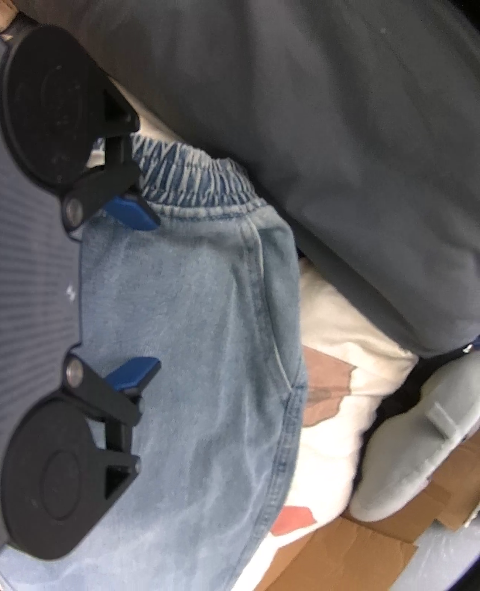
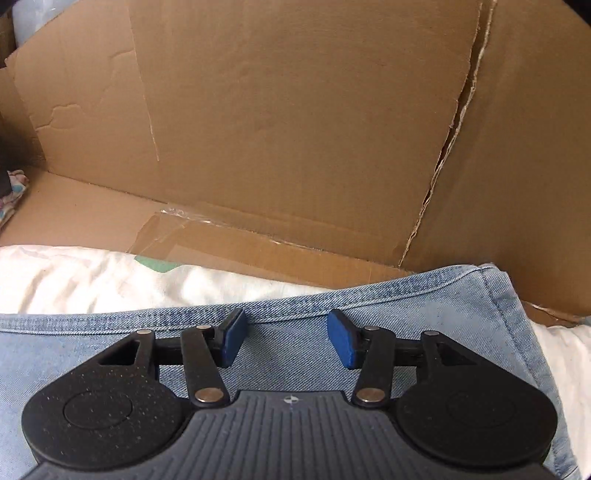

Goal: Fold clothes

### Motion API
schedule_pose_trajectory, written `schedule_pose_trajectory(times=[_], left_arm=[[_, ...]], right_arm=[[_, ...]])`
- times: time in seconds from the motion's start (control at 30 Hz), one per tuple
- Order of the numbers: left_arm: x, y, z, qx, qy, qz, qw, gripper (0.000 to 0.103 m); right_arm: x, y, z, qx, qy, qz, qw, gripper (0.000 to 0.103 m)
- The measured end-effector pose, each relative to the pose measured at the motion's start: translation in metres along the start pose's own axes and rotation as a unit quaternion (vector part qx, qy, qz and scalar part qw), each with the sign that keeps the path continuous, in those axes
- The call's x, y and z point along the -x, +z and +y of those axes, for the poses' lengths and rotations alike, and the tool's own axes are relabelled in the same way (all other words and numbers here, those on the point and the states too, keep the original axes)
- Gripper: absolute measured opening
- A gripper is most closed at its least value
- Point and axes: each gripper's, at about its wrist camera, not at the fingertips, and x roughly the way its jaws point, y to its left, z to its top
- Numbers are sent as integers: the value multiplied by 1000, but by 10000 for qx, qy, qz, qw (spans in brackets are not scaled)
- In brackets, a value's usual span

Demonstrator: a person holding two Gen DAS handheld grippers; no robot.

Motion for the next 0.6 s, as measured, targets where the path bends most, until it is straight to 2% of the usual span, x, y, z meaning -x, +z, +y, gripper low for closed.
schedule_pose_trajectory(times=[0.23,0.4,0.5,0.6], left_arm=[[38,4,15,70,-44,-4,10000,78],[81,0,32,138,65,0,9999,78],[103,-4,40,298,24,110,9995,78],[124,-10,43,329,-28,208,9992,78]], right_arm=[[21,1,-3,131,133,114,9998,55],[57,5,-7,460,402,116,9981,56],[82,12,-12,541,640,129,9964,61],[108,18,-16,611,798,237,9947,76]])
